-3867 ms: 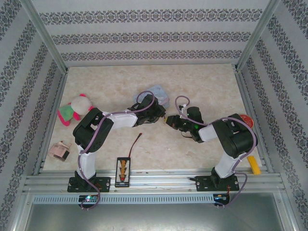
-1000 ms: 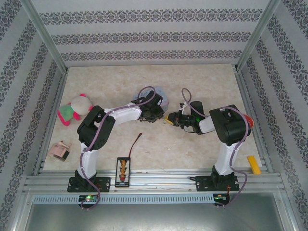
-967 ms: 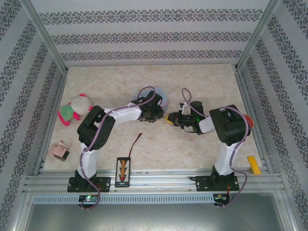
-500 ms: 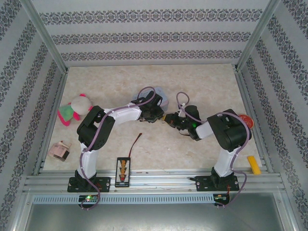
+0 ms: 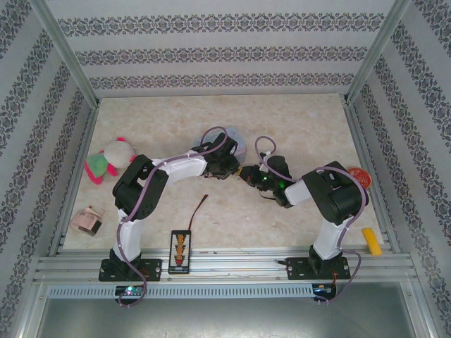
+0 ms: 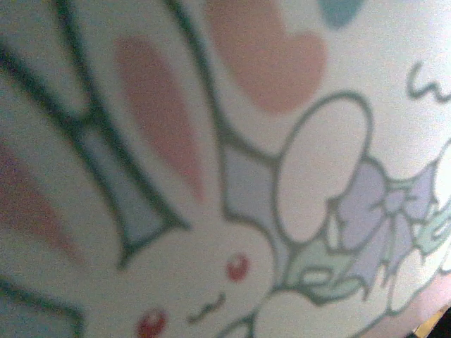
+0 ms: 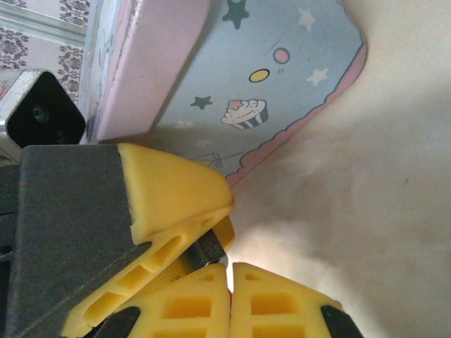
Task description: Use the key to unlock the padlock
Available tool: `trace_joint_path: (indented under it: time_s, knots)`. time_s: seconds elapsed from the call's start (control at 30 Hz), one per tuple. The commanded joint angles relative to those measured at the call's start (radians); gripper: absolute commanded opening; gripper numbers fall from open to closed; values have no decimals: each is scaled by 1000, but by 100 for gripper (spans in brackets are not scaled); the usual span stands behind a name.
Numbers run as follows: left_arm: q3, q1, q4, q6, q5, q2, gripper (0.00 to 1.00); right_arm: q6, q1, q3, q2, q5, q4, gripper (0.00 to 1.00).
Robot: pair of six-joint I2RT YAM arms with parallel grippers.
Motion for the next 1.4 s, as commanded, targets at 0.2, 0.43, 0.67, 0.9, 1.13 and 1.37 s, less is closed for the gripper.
trace_joint_path:
  time_s: [0.2,0.43,0.67,0.9,1.13,1.37]
  knots:
    - [-66,-67,5,-7,223,-39,52,52,11,-1,-14,82,185,6]
    - [-130,-67,59,77,104,-140,99,71,8,5,6,77,197,12]
    - [-287,-67,332,170,12,-247,99,85,8,12,21,76,201,13]
    - [-362,-65,451,218,-76,-312,99,95,9,18,40,76,200,13]
    - [-406,-56,492,160,-95,-298,99,105,8,35,65,64,208,15]
    - [-497,-50,588,129,-209,-303,88,108,5,35,70,61,207,15]
